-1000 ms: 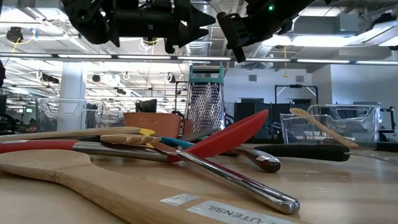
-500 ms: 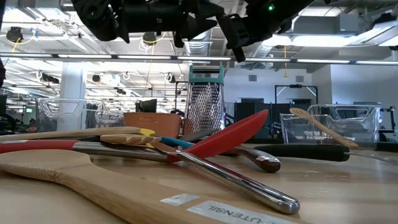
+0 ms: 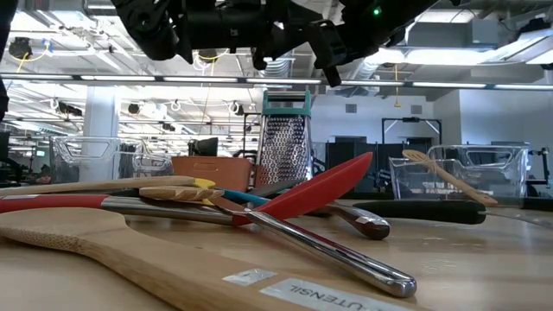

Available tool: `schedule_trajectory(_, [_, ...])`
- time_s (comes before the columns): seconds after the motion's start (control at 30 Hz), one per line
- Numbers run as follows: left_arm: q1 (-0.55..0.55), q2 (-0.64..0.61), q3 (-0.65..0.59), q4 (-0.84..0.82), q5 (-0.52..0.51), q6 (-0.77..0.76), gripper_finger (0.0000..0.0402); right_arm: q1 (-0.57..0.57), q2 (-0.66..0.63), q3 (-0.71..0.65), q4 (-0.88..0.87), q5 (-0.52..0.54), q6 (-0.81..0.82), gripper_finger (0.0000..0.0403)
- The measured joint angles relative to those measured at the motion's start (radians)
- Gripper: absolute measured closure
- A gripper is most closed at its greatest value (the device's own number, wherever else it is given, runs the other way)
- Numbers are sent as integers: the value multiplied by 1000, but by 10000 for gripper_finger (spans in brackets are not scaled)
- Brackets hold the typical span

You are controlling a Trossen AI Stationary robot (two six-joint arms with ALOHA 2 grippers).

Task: Pick & Place Kitchen Items
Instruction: Put the right black plastic spatula into the left transparent bin

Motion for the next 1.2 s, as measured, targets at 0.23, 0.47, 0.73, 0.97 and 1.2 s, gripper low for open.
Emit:
schedule_trajectory(0.23, [-3,0,0,-10,0,0,249,0,0,0,0,0,0,312])
schedule_trajectory(0.47, [-3,0,-1,-9,0,0,296,0,0,0,0,0,0,312])
schedule_trajectory(0.73, [-3,0,-2,-9,-3,0,343,-1,0,0,-1,2,0,312])
schedule_trajectory(0.97, [-3,-2,-2,-23,18,22,377,-1,0,0,-4,4,0,312])
schedule_trajectory(1.2, [-3,-2,-2,-30,21,25,377,-1,0,0,-9,4,1,312])
